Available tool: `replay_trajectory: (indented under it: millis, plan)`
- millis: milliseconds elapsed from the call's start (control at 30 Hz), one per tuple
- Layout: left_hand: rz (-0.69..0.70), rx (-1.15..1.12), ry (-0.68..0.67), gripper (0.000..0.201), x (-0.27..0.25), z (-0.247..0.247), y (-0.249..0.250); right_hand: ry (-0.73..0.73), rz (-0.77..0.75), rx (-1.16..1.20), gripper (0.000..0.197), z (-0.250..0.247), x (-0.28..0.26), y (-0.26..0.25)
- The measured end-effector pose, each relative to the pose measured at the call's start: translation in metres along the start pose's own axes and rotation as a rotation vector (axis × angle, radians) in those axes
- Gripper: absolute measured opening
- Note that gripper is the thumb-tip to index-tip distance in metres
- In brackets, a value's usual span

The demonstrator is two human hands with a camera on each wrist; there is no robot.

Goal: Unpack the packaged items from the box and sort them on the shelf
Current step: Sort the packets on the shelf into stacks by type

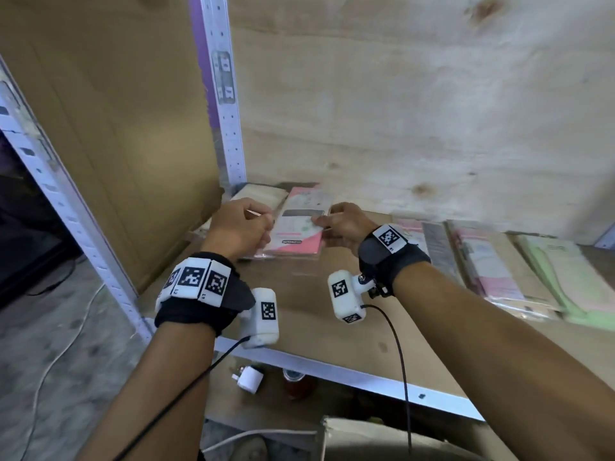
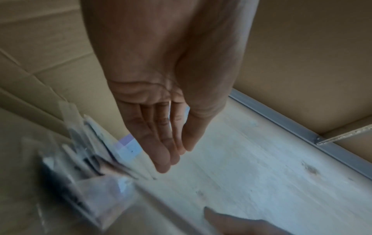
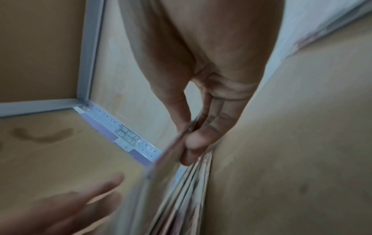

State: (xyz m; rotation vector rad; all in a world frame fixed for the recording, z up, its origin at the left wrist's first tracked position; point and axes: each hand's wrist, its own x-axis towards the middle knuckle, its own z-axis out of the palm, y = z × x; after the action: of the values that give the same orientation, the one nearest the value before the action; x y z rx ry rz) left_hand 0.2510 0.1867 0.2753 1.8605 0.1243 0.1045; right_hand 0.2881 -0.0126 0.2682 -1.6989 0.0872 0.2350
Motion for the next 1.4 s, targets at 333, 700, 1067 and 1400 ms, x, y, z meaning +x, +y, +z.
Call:
replay_trajectory:
  millis: [333, 700, 1067, 1400]
  plan:
    - [0.418, 0.277, -0.183, 0.061, -0.028, 0.063, 0.015, 0.061, -0.043, 0.227, 0.047, -0.099, -0.075, -0.011]
    - [0.703, -0.023, -0.047, 0.022, -0.055, 0.14, 0.054, -0.028, -0.003, 0.406, 0.036, -0.167, -0.125, 0.001]
    - [0.308, -0.251, -0.212, 0.016, -0.04, 0.192, 0.037, 0.099, -0.101, 0.124, 0.015, -0.193, -0.134, 0.056]
    - [0.015, -0.446, -0.328, 0.021, -0.037, 0.221, 0.036, 0.061, -0.099, 0.315, 0.028, -0.2, -0.127, 0.062]
